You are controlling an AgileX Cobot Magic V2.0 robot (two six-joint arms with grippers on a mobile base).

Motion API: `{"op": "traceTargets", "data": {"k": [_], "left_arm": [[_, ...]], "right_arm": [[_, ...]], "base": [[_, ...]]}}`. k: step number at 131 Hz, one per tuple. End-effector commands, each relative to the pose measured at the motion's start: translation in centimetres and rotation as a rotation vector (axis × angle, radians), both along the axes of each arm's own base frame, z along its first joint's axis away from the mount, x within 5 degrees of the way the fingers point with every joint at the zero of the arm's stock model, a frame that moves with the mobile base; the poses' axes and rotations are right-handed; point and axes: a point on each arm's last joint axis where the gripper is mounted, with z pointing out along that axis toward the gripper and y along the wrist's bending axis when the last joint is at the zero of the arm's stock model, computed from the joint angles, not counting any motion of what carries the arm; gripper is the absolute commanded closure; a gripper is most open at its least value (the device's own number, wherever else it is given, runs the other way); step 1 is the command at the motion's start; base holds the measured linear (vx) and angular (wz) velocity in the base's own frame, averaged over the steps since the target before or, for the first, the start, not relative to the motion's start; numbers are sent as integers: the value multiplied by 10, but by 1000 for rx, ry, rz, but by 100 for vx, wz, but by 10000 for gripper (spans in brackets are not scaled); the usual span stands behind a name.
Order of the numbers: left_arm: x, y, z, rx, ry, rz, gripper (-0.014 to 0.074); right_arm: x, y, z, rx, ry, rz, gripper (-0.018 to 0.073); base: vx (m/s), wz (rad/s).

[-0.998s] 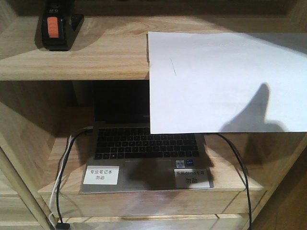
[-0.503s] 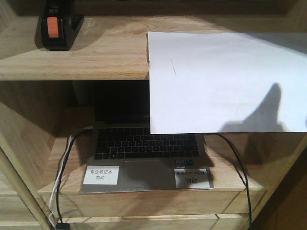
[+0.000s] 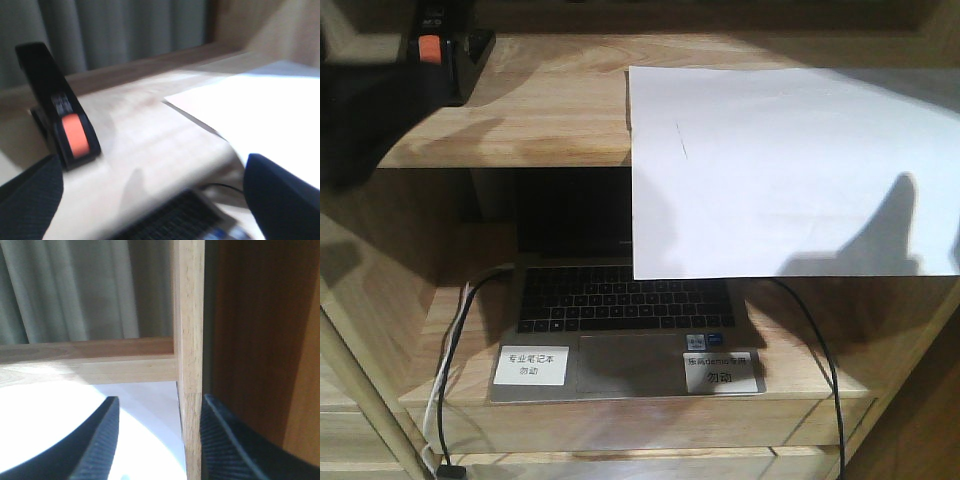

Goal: Grab stapler and paper to desk for stapling

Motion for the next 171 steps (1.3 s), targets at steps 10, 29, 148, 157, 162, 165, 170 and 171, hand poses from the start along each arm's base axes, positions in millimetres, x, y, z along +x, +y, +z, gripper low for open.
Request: {"op": "traceTargets", "data": {"k": [10, 29, 148, 157, 162, 165, 170, 171], "left_arm": [[30, -14, 37, -82, -71, 71, -83], [58, -24, 59, -71, -16, 162, -82], [177, -37, 46, -4, 390, 420, -7], [177, -37, 46, -4, 390, 420, 10], [177, -37, 46, -4, 390, 420, 18], [177, -37, 46, -4, 390, 420, 27], [177, -37, 46, -1, 393, 422, 36], [177, -37, 46, -1, 395, 422, 42]], "right_arm": [[0, -1, 13, -6, -90, -8, 218], [0, -1, 13, -6, -87, -8, 218], [0, -1, 13, -7, -87, -8, 218], [0, -1, 13, -7, -87, -8, 218], [0, -1, 13, -7, -87, -8, 218], [0, -1, 13, -7, -87, -8, 218], [0, -1, 13, -7, -87, -8, 218], [0, -1, 13, -7, -87, -8, 218]], "base": [[0, 0], [0, 0], [0, 0], [0, 0], [0, 0], [0, 0], [0, 0], [0, 0]]}}
